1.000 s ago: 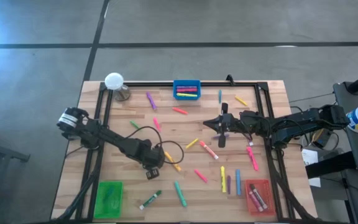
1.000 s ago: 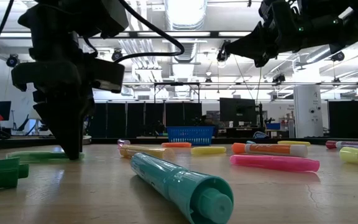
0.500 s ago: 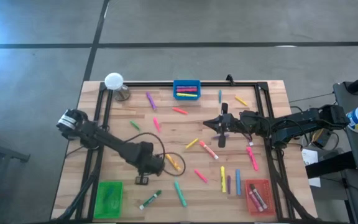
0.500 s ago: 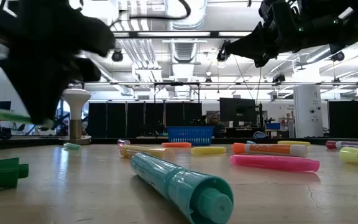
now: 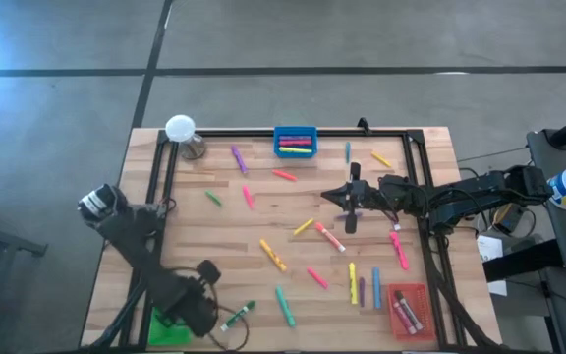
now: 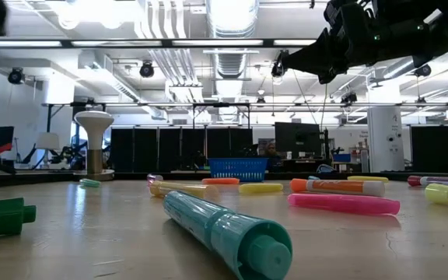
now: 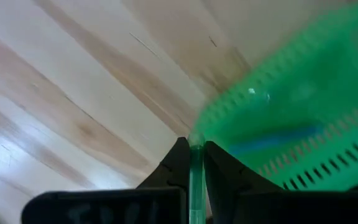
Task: Pick & Place Markers
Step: Put the bottom green pen into the green bin
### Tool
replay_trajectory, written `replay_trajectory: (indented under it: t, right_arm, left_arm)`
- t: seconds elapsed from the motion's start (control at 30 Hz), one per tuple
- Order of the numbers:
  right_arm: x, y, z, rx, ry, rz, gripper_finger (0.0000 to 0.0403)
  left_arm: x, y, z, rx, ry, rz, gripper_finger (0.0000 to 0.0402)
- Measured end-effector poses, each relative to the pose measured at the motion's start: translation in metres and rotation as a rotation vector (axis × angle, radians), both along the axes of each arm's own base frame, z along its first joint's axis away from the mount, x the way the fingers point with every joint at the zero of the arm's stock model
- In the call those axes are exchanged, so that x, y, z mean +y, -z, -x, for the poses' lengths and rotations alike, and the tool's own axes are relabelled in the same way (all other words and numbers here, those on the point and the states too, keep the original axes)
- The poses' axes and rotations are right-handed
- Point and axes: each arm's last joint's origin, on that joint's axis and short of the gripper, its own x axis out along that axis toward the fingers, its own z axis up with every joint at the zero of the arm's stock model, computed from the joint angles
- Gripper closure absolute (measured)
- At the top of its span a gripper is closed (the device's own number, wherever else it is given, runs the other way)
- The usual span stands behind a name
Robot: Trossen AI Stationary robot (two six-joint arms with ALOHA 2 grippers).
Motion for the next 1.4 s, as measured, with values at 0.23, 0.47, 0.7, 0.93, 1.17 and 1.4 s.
replay_trajectory:
  t: [0.23, 0.47, 0.7, 0.93, 1.17, 1.4]
  right_arm:
    - [0.000, 0.000, 0.000, 0.001, 0.000, 0.003, 0.0392]
    - [0.000, 0.000, 0.000, 0.000, 0.000, 0.007, 0.0392]
    - [0.000, 0.000, 0.000, 0.002, -0.001, 0.020, 0.0392]
    - [0.000, 0.000, 0.000, 0.002, -0.003, 0.030, 0.0392]
    - [0.000, -0.001, 0.000, -0.002, -0.003, 0.030, 0.0392]
    - [0.000, -0.001, 0.000, -0.004, -0.003, 0.030, 0.0392]
  left_arm:
    - [-0.028, 0.014, 0.024, 0.106, 0.173, -0.123, 0.0376]
    - [-0.056, 0.018, 0.033, 0.192, 0.336, -0.212, 0.0376]
    - [-0.086, 0.025, 0.042, 0.270, 0.428, -0.157, 0.0376]
    - [-0.096, 0.029, 0.044, 0.262, 0.441, -0.158, 0.0376]
    - [-0.098, 0.031, 0.041, 0.220, 0.427, -0.157, 0.0372]
    - [-0.098, 0.031, 0.041, 0.192, 0.394, -0.170, 0.0334]
